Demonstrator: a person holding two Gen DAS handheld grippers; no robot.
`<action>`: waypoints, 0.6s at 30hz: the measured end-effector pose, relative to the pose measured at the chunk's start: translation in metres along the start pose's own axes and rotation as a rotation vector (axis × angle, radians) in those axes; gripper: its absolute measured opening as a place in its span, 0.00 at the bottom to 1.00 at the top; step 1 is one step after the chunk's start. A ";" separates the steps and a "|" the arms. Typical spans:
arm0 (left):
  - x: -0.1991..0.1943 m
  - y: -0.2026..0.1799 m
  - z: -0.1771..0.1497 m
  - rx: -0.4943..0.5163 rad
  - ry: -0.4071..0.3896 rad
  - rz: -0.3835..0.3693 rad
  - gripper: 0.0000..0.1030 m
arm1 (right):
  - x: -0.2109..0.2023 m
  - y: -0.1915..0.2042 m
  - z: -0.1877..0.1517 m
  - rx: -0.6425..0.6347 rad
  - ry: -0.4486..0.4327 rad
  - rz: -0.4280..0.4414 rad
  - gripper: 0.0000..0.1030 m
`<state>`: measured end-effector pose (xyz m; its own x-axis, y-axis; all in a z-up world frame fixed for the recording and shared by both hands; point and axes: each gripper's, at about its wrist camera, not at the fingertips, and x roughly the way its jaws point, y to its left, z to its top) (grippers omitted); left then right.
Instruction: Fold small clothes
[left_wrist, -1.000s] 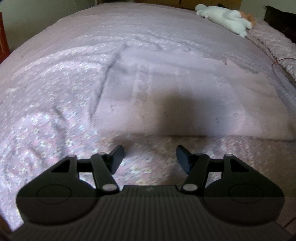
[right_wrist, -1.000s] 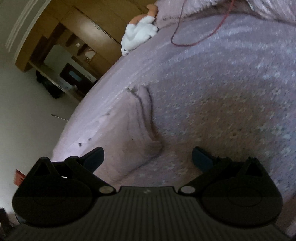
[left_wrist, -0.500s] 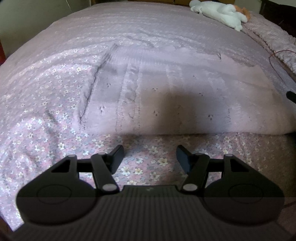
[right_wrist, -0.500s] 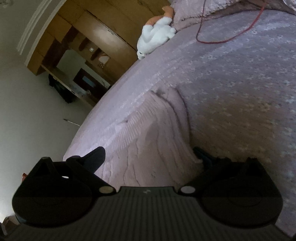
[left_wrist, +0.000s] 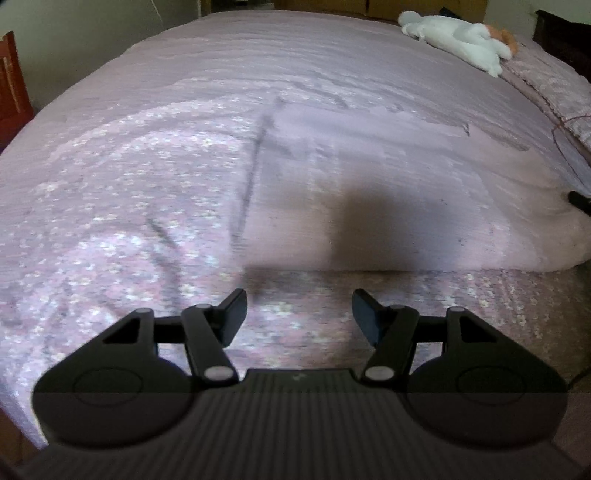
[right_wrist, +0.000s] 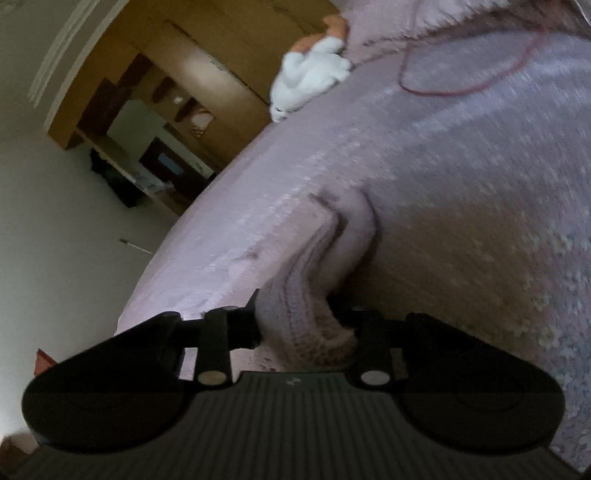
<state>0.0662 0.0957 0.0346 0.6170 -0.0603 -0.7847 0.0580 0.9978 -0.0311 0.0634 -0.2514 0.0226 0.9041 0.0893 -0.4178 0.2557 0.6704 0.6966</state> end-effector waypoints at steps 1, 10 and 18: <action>-0.001 0.004 0.001 -0.002 0.000 0.006 0.63 | -0.001 0.005 0.001 -0.015 -0.002 0.003 0.33; -0.020 0.038 0.006 -0.052 -0.034 0.028 0.63 | -0.005 0.069 0.013 -0.113 -0.017 0.109 0.31; -0.031 0.063 0.006 -0.095 -0.060 0.056 0.63 | 0.004 0.143 0.010 -0.220 -0.003 0.181 0.29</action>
<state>0.0550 0.1606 0.0606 0.6634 -0.0033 -0.7482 -0.0504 0.9975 -0.0491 0.1070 -0.1626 0.1261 0.9295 0.2196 -0.2962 0.0101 0.7879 0.6157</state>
